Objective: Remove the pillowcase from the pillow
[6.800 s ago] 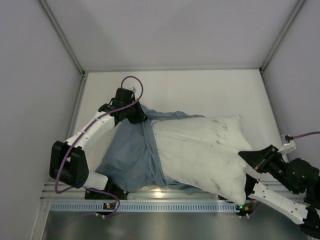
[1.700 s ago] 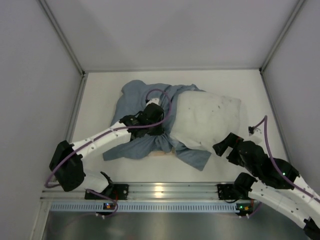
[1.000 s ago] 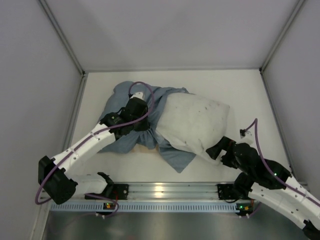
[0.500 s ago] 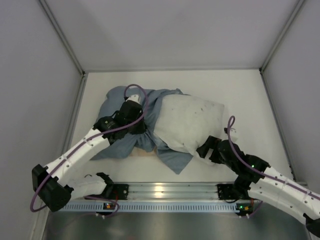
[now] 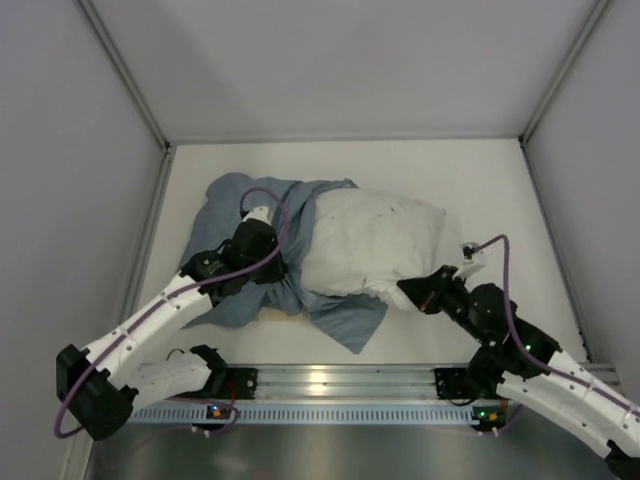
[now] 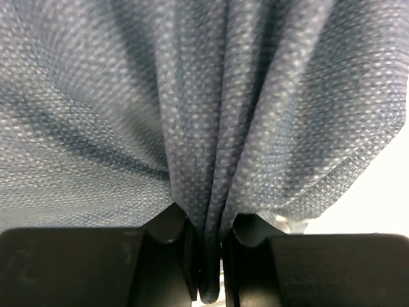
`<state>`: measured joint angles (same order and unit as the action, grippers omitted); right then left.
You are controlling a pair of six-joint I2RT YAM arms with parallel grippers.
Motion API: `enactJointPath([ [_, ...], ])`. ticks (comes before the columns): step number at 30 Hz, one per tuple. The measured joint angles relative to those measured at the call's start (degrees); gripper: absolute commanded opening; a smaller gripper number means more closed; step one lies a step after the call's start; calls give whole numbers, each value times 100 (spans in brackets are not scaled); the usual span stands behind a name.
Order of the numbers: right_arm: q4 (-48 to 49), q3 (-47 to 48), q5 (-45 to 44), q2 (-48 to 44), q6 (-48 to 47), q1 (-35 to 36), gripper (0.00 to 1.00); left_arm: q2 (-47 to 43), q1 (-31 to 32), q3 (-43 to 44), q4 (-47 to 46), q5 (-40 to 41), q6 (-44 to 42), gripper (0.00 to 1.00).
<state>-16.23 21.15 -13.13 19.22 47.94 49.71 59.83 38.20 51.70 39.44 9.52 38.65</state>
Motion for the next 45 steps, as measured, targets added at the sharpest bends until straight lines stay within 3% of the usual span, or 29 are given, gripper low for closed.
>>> enactJointPath([
  [6,-400,1263,116,-542,7,0,0,-138,-197,-597,-520,-295,109,20],
  [9,-927,1786,-111,-726,2,2,0,-247,-356,-857,-837,-649,186,12],
  [10,-1150,2002,-240,-734,2,2,0,-304,-439,-931,-951,-756,199,3],
  [11,-1384,2229,-382,-706,2,2,0,-363,-527,-984,-1038,-863,216,0],
  [20,-2892,3268,-1880,-750,-26,13,0,-551,-1108,-1067,-1331,-1530,160,0],
  [26,-3526,4096,-2275,-625,-350,44,0,-243,-1320,-1067,-1447,-2020,33,0],
  [27,-3591,4207,-2291,-555,-424,44,0,-170,-1331,-1060,-1471,-2103,20,3],
  [28,-3620,4288,-2295,-468,-492,44,0,-94,-1342,-1043,-1486,-2197,20,19],
  [31,-3545,4422,-2400,15,-640,42,0,160,-1453,-957,-1478,-2321,50,92],
  [32,-3528,4422,-2463,199,-673,39,0,240,-1519,-940,-1484,-2330,131,99],
  [37,-3530,4415,-2997,791,-859,37,0,225,-1641,-938,-1480,-2070,387,99],
  [45,-3571,4535,-3939,756,-1539,39,0,-619,-1637,-1416,-1574,-1803,723,99],
])
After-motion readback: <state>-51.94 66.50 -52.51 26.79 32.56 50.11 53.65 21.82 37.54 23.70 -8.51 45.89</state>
